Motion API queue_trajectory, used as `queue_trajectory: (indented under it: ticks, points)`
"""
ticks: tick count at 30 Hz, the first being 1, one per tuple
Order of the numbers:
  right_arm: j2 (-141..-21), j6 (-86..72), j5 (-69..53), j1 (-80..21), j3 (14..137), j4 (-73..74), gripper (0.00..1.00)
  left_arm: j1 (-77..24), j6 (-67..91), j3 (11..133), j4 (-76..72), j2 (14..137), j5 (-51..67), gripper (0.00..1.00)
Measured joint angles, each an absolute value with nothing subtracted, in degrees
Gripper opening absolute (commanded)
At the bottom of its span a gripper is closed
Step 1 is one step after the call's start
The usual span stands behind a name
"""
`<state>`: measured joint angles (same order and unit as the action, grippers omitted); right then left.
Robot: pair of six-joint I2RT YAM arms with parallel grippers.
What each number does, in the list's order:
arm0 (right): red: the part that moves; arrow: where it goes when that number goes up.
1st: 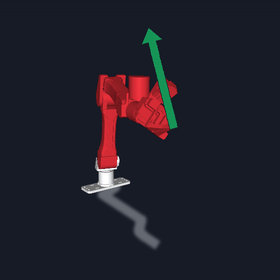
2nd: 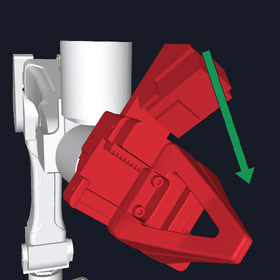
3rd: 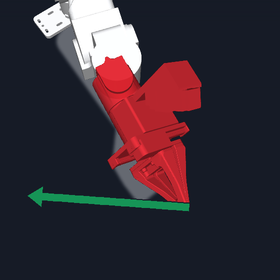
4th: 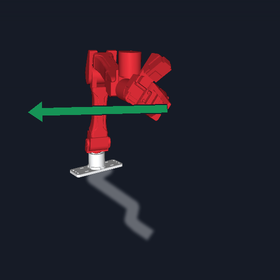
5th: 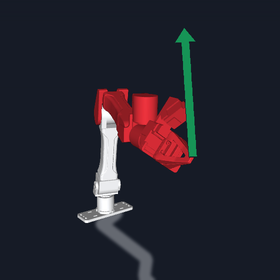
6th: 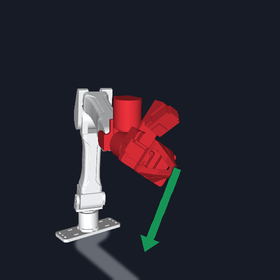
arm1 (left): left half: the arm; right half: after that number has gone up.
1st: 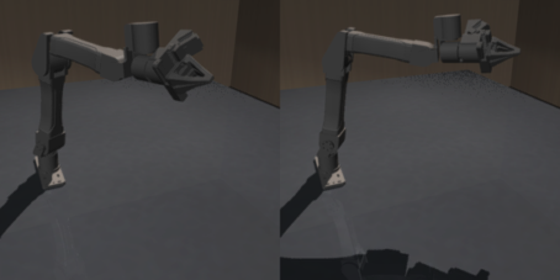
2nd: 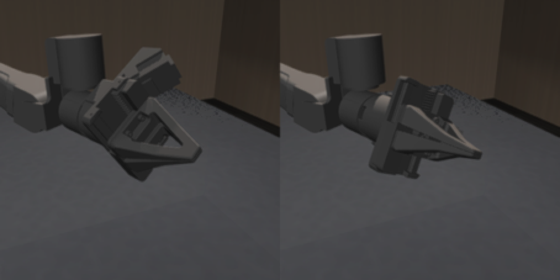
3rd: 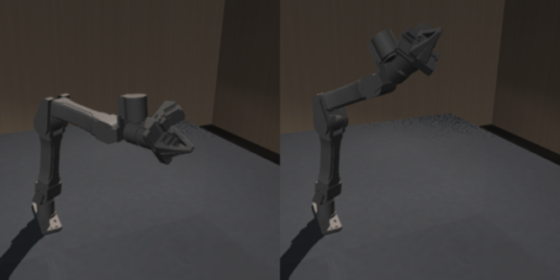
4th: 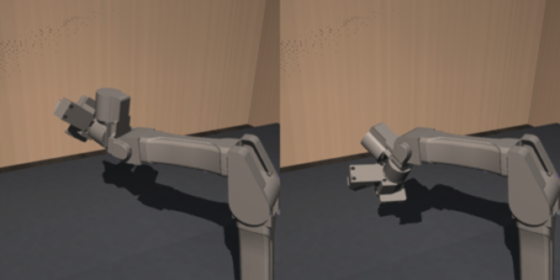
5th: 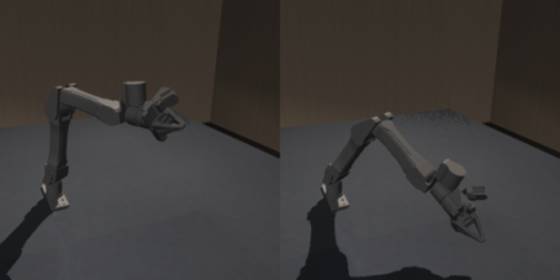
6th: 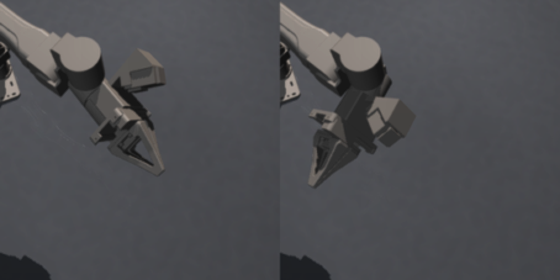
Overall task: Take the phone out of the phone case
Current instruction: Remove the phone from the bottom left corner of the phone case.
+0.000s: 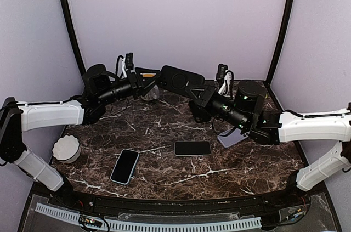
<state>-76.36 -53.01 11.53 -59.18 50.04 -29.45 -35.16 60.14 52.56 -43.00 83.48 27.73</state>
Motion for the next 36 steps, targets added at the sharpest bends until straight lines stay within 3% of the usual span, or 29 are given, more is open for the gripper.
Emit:
queue_trajectory:
  ticks: [36]
  points:
    - [-79.1,-46.5,16.8,-59.3,52.9,-26.8,0.00,-36.9,60.3,54.7,-34.5,79.5,22.0,0.46]
